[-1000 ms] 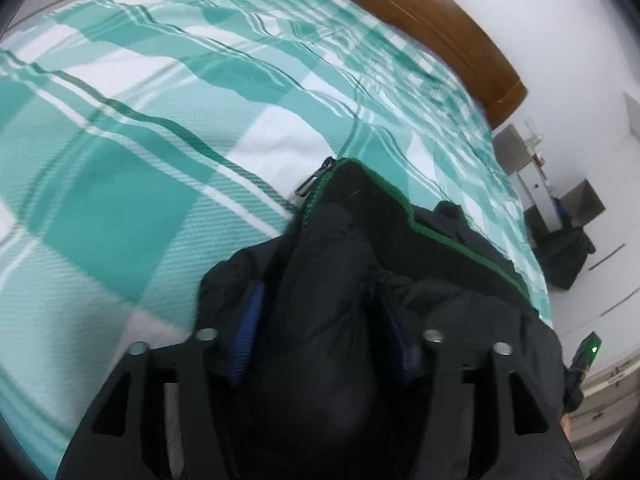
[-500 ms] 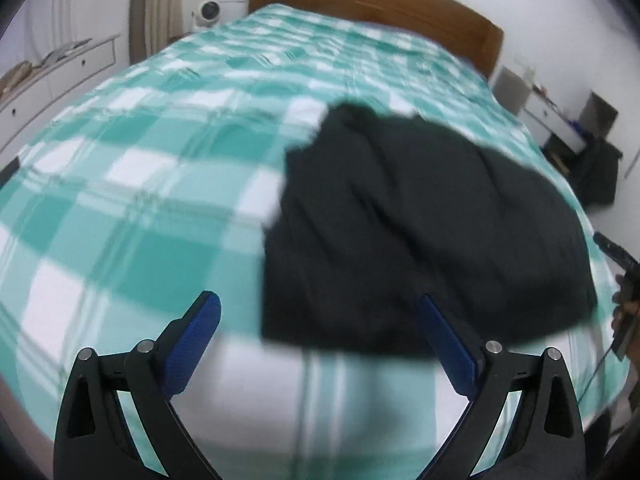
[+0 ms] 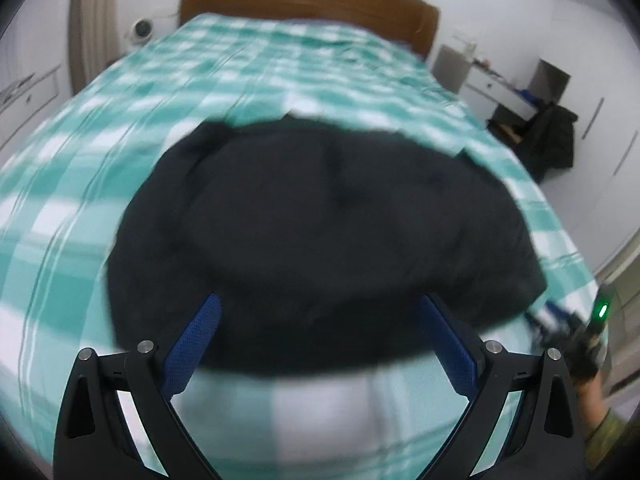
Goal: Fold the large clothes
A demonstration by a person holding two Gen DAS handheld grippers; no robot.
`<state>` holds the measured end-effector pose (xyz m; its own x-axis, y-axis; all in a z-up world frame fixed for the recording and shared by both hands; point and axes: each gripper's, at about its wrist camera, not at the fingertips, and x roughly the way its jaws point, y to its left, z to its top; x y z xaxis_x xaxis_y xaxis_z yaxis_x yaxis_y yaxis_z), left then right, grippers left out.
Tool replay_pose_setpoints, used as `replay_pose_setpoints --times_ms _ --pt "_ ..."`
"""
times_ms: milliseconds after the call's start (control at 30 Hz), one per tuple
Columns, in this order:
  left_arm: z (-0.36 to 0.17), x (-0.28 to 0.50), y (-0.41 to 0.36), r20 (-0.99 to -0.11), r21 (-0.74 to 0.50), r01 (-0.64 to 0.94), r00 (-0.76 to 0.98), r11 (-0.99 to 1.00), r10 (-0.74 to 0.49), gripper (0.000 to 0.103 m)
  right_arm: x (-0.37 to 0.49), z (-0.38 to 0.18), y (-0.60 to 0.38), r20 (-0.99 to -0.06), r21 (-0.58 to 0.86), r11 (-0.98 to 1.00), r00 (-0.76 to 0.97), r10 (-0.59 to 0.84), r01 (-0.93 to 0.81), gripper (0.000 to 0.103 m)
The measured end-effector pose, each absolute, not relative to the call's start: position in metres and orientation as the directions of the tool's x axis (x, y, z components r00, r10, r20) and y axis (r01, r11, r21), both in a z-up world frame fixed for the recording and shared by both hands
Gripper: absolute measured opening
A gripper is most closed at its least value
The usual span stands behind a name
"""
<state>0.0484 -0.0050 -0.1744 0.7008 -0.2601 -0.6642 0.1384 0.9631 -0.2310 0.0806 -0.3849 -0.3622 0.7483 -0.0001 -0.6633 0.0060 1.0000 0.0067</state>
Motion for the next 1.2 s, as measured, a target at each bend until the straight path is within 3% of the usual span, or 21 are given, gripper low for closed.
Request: replay_pose_setpoints --times_ms 167,267,400,600,867,1200 --pt "-0.155 0.133 -0.057 -0.682 -0.182 0.199 0.68 0.963 -0.269 0.099 0.084 -0.369 -0.385 -0.663 0.006 1.0 0.748 0.003 0.001 0.103" --pt "-0.157 0.182 -0.067 -0.71 -0.154 0.158 0.669 0.975 -0.22 0.099 0.081 -0.37 -0.386 -0.656 0.01 1.0 0.755 0.007 0.0 0.103" --pt "-0.203 0.226 -0.068 -0.79 -0.201 0.103 0.57 0.974 -0.224 0.101 0.08 -0.371 -0.385 -0.652 0.011 1.0 0.758 0.007 0.0 0.103" --pt "-0.222 0.221 -0.066 -0.777 -0.209 0.129 0.58 0.969 -0.245 0.102 0.076 -0.371 -0.385 -0.645 0.018 1.0 0.764 0.013 -0.002 0.103" --pt "-0.187 0.161 -0.064 -0.753 -0.198 0.218 0.591 0.956 -0.291 0.099 0.074 -0.37 -0.385 -0.643 0.021 1.0 0.765 0.017 -0.004 0.103" --pt "-0.23 0.155 -0.078 -0.777 -0.118 0.235 0.583 0.965 -0.237 0.102 0.075 -0.37 -0.385 -0.645 0.016 1.0 0.764 0.01 0.0 0.103"
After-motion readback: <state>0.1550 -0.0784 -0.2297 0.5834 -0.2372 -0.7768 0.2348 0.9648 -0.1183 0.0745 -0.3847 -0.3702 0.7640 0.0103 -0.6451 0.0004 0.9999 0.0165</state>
